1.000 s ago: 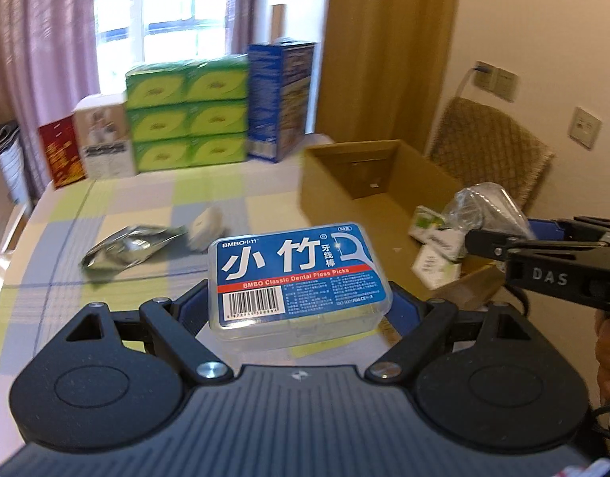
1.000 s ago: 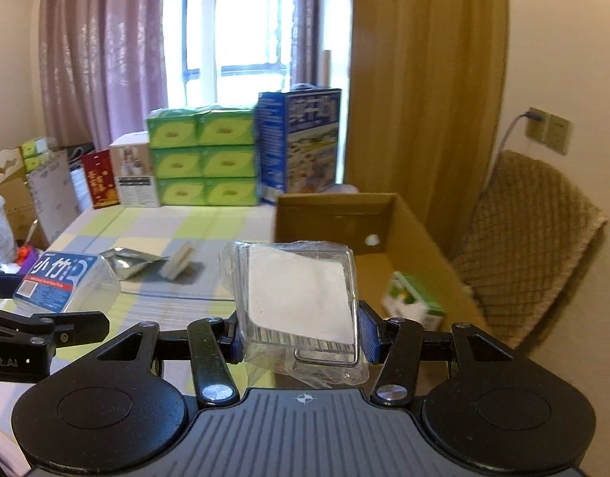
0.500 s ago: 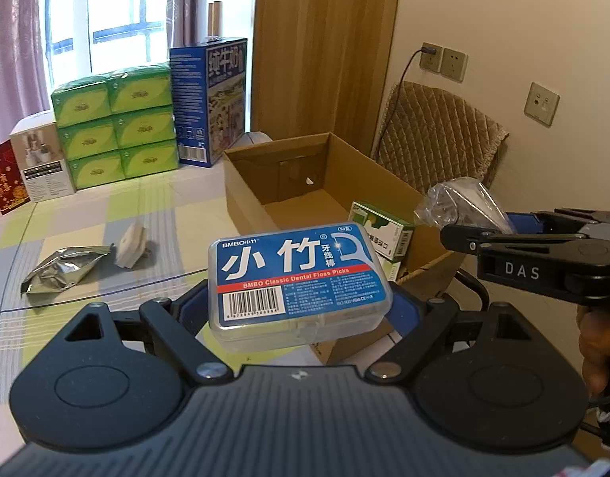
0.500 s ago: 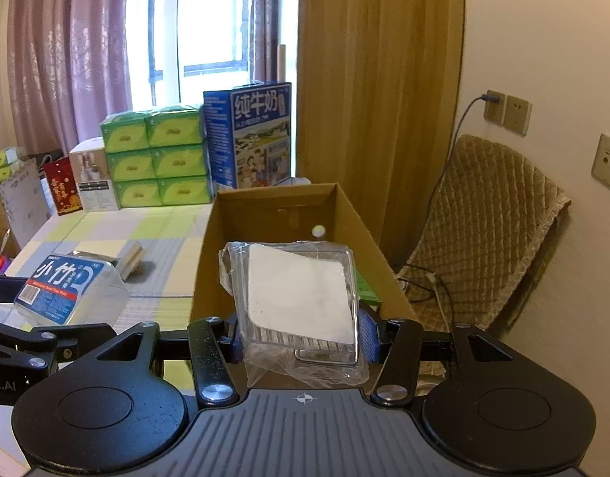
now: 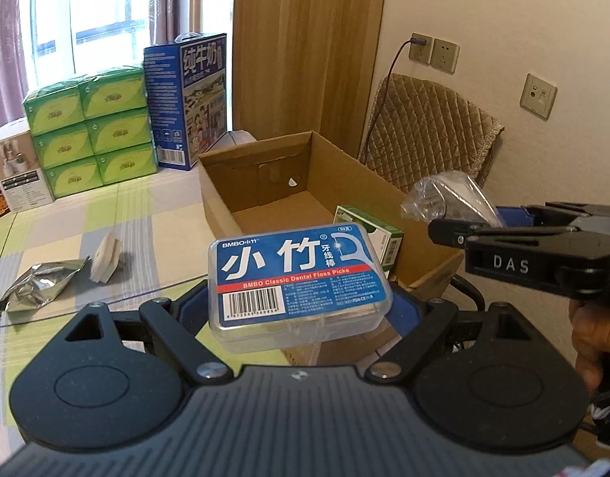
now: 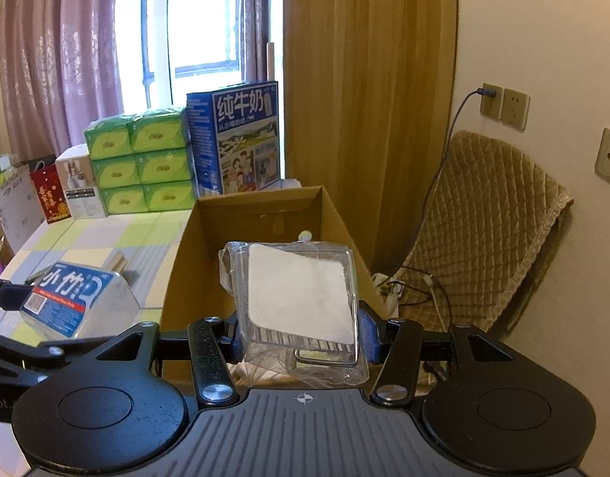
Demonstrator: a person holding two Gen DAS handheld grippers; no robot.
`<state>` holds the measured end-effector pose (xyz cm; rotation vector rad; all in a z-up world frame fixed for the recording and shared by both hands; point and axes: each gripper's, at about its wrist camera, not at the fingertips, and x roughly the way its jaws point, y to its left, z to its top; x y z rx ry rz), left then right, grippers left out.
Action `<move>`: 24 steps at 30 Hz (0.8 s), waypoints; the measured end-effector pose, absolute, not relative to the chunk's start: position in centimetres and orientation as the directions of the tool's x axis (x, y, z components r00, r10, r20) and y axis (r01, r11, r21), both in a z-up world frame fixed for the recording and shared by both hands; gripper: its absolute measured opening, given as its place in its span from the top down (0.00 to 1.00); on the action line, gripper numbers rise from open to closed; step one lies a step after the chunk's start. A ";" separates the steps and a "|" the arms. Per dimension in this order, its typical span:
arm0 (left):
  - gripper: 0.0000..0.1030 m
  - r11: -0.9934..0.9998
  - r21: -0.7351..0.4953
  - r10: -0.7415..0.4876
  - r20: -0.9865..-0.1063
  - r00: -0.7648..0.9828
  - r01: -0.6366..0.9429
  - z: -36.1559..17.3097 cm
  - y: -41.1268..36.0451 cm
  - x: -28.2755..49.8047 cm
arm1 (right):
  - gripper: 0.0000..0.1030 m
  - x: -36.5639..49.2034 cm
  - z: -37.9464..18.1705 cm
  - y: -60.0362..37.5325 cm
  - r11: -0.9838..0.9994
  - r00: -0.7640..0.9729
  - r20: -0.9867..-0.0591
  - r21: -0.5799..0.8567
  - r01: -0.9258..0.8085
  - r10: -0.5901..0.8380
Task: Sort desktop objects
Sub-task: 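Open the left tool dropping the floss box while the right tool drops the tray into the box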
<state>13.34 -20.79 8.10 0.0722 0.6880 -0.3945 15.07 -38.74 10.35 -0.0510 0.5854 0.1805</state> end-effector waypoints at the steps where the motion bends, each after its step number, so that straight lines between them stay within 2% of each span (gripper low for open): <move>1: 0.16 0.923 -0.062 -0.331 -0.631 0.701 0.380 8.1 -21.0 13.6 | 0.51 15.6 10.4 -39.0 0.983 0.817 -0.556 0.003 -0.184 0.155; 24: 0.16 0.904 -0.064 -0.351 -0.676 0.648 0.423 5.0 -25.6 20.8 | 0.51 22.1 8.1 -41.2 0.986 0.779 -0.608 0.044 -0.159 0.153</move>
